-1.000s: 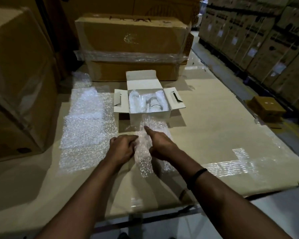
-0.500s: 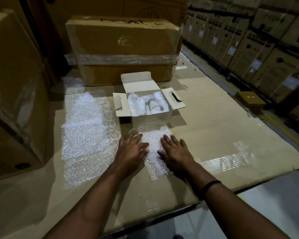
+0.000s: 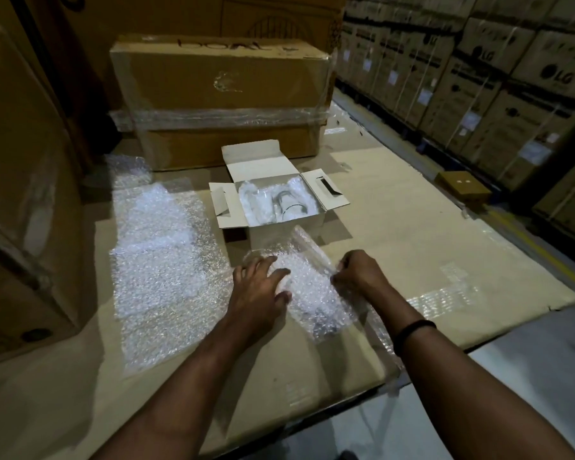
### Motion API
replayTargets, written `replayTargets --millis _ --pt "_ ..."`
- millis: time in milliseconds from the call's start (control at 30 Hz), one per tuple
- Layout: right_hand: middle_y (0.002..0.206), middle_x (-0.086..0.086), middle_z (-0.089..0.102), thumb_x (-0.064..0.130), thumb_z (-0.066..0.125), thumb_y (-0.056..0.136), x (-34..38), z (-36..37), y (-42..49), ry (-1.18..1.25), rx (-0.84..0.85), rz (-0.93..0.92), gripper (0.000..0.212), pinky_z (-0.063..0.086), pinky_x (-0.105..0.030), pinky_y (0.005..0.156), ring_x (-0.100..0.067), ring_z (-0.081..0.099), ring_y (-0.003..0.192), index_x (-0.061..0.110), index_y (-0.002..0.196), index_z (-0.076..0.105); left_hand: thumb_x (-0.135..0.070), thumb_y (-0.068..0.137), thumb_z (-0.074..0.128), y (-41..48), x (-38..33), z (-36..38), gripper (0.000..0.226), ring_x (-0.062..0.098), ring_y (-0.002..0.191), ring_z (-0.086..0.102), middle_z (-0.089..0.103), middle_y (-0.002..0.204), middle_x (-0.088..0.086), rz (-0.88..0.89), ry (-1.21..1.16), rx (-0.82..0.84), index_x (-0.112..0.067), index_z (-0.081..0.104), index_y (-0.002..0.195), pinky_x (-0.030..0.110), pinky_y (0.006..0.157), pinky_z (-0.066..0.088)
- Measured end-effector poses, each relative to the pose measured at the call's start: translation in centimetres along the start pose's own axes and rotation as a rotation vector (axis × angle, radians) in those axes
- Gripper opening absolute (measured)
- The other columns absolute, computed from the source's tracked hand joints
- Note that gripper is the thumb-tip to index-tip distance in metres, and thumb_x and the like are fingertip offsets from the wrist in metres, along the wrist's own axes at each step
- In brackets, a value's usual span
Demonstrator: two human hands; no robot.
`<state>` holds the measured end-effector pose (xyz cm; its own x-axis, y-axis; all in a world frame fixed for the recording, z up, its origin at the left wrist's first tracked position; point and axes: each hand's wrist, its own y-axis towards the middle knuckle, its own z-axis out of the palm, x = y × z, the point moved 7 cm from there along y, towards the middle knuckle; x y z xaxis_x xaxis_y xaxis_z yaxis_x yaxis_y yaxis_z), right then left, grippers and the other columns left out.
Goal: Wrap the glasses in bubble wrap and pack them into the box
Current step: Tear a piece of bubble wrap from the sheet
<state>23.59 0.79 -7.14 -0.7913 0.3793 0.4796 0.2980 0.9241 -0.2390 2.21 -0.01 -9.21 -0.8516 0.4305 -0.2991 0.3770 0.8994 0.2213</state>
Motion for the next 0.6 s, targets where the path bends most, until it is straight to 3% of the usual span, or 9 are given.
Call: replayTargets --millis 100,167,267,333,400,500,600 --pt "0.083 -0.005 0.058 0.005 0.06 0.077 2.3 -2.8 -0.5 -0.134 -0.172 -0.217 0.018 0.037 -0.03 0.058 -0.032 0.059 0.082 0.02 0.082 0.049 -0.042 0.085 0.065 0.6 -0.9 -1.6 0.073 0.027 0.142 0.023 0.028 0.156 0.003 -0.007 -0.088 -0.118 -0.03 0.03 0.147 0.05 0.114 0.021" --pt "0.084 -0.004 0.057 0.001 0.053 0.078 4.2 -3.7 -2.0 -0.292 -0.308 -0.369 0.024 0.031 -0.03 0.057 -0.033 0.057 0.08 0.02 0.091 0.047 -0.035 0.081 0.072 1.3 -1.4 -2.6 0.09 0.027 0.145 0.013 0.013 0.161 0.003 -0.023 -0.09 -0.154 -0.031 0.017 0.152 0.053 0.116 0.017" --pt "0.094 -0.007 0.066 0.0 0.055 0.074 6.2 -2.5 -4.5 -0.488 -0.402 -0.524 0.039 0.031 -0.032 0.058 -0.034 0.06 0.084 0.016 0.109 0.054 -0.03 0.081 0.072 2.8 -1.9 -2.8 0.09 0.025 0.145 0.001 0.002 0.163 0.002 0.016 0.017 -0.101 -0.037 0.018 0.153 0.05 0.116 0.008" --pt "0.097 -0.009 0.066 0.003 0.055 0.074 6.6 -0.9 -5.5 -0.581 -0.36 -0.552 0.037 0.032 -0.034 0.062 -0.035 0.06 0.088 0.015 0.11 0.058 -0.026 0.079 0.076 3.5 -1.3 -2.3 0.071 0.03 0.143 0.016 0.023 0.159 0.004 0.066 0.077 -0.082 -0.034 0.046 0.142 0.05 0.112 0.012" --pt "0.103 -0.008 0.065 0.01 0.054 0.079 6.4 0.9 -6.0 -0.658 -0.256 -0.581 0.032 0.037 -0.035 0.067 -0.034 0.058 0.095 0.016 0.11 0.061 -0.025 0.076 0.078 3.7 -0.2 -1.6 0.041 0.03 0.133 0.04 0.051 0.143 0.002 0.106 0.119 -0.069 -0.03 0.069 0.115 0.051 0.106 0.023" --pt "0.109 -0.006 0.063 0.031 0.057 0.085 5.0 2.9 -5.8 -0.723 -0.101 -0.636 0.027 0.04 -0.036 0.077 -0.032 0.055 0.101 0.018 0.107 0.064 -0.032 0.077 0.065 3.1 0.8 -1.2 0.018 0.022 0.111 0.059 0.07 0.113 -0.008 0.134 0.082 -0.085 -0.029 0.076 0.091 0.046 0.098 0.029" --pt "0.117 -0.009 0.063 0.056 0.061 0.078 3.5 4.0 -5.9 -0.622 -0.084 -0.661 0.054 0.047 -0.04 0.079 -0.034 0.06 0.103 0.015 0.113 0.064 -0.033 0.079 0.056 2.4 1.0 -1.1 0.024 0.017 0.105 0.06 0.071 0.105 -0.014 0.154 0.049 -0.064 -0.028 0.076 0.091 0.039 0.095 0.026"
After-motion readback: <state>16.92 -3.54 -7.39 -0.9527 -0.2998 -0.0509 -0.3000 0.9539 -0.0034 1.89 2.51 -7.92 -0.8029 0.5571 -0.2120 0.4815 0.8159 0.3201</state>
